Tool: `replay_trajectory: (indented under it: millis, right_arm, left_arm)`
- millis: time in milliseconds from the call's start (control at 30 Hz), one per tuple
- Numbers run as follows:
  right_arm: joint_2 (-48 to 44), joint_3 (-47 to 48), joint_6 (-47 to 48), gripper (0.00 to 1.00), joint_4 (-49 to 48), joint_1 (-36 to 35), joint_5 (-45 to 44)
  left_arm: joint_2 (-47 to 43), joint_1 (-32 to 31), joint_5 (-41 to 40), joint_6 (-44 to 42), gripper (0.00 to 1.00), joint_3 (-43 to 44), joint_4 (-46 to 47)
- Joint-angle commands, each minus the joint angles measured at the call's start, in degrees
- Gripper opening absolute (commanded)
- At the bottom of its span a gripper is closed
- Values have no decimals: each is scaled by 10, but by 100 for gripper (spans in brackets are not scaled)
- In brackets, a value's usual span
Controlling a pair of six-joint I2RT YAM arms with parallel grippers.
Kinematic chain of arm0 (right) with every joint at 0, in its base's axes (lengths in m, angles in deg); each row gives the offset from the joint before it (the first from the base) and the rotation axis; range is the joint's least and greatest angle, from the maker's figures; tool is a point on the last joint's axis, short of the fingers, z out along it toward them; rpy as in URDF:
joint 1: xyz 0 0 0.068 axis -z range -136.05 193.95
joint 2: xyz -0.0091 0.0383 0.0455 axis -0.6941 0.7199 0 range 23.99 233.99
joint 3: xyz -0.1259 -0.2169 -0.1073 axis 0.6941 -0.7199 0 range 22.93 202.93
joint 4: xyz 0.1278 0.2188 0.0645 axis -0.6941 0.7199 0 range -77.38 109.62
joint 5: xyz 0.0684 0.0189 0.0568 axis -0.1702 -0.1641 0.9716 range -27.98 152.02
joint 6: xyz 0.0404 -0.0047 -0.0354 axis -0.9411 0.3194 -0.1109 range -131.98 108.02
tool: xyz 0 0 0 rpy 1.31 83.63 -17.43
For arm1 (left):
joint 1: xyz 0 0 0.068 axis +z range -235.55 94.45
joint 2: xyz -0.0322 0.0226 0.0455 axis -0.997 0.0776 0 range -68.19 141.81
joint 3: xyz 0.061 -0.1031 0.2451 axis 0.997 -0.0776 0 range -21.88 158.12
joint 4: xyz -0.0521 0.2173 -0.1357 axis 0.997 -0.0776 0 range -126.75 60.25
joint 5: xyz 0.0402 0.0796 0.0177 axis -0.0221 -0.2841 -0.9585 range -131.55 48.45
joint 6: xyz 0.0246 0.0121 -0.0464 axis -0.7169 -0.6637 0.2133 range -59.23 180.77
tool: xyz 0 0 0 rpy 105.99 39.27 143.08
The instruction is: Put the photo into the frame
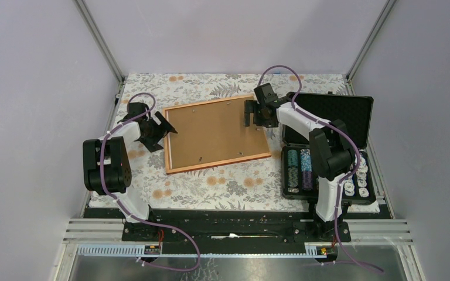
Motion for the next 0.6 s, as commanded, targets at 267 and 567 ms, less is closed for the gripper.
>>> replay_trajectory:
  millis: [267,567]
  right_arm:
    - [8,23,0,100,18,12,37]
    - [23,22,-9,100,7,16,59]
  left_arm:
    - [-18,8,6,-2,99,-1,19]
    - [-18,9,7,-1,99,-2,20]
